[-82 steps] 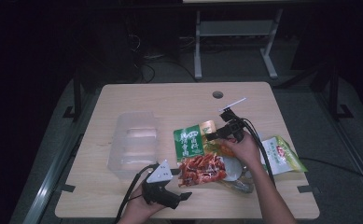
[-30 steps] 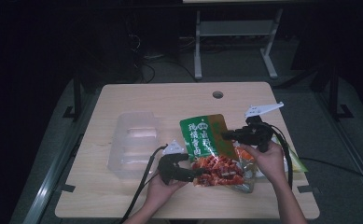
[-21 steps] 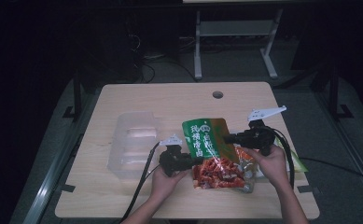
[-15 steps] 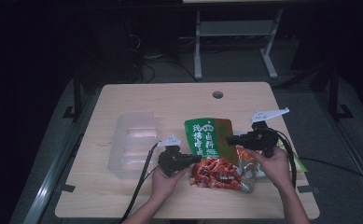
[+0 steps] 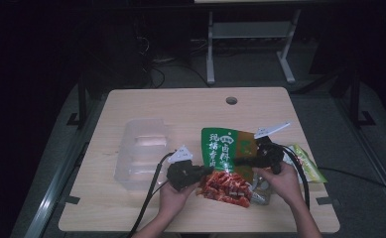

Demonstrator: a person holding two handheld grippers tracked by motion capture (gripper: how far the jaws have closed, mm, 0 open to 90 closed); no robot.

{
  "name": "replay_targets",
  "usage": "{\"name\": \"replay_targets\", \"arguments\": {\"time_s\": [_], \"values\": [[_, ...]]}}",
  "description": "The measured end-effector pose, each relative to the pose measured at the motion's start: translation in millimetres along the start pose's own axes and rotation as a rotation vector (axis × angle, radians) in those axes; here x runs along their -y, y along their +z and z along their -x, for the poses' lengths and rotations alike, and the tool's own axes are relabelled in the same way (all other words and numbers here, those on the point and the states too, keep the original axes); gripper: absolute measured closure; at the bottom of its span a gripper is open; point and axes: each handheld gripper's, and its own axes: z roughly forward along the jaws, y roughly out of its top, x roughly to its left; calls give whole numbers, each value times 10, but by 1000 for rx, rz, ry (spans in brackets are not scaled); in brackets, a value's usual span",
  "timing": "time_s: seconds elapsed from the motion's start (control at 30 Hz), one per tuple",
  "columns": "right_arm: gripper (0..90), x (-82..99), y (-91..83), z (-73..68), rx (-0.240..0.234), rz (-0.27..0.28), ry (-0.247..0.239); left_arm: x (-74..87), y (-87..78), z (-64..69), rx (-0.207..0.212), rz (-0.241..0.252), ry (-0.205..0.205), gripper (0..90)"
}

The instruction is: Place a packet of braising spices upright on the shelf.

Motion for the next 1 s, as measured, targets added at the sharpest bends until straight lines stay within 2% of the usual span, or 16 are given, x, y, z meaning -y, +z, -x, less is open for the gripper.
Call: {"name": "replay_targets", "arguments": {"time_s": [0.03, 0.07, 0.1, 0.17, 0.2, 0.23, 0.33, 0.37, 0.47, 0.5, 0.63, 0.7, 0.77, 0.9, 1.0], "values": [[891, -8, 1, -16, -7, -1, -8, -1, -24, 32, -28, -11, 9, 719], [891, -8, 1, -16, -7, -1, -8, -1, -24, 32, -28, -11, 9, 671], [894, -12, -6, -37, -26, 6, -5, 1, -58, 78, -48, -26, 34, 639], [895, -21, -21, -85, -42, 18, -6, 2, -82, 101, -57, -31, 49, 577], [895, -21, -21, -85, -42, 18, -6, 2, -106, 123, -69, -34, 62, 577], [896, -37, -38, -145, -49, 36, -15, 11, -158, 161, -91, -36, 89, 532], [897, -58, -59, -207, -49, 55, -27, 26, -207, 192, -110, -41, 104, 446], [897, -84, -80, -268, -45, 65, -37, 54, -244, 222, -118, -42, 111, 428], [897, -114, -92, -328, -40, 61, -54, 81, -281, 236, -128, -56, 131, 397], [897, -147, -100, -390, -29, 56, -72, 107, -314, 253, -133, -63, 136, 361], [897, -195, -142, -464, -16, 70, -82, 147, -386, 266, -130, -72, 153, 336], [897, -238, -204, -485, -9, 99, -87, 169, -429, 271, -123, -76, 158, 331], [898, -255, -224, -485, -6, 105, -82, 189, -471, 289, -107, -74, 155, 325], [898, -360, -266, -489, 18, 120, -79, 209, -542, 325, -96, -77, 194, 308], [897, -405, -263, -492, 24, 120, -81, 221, -559, 336, -91, -83, 205, 296]]}}
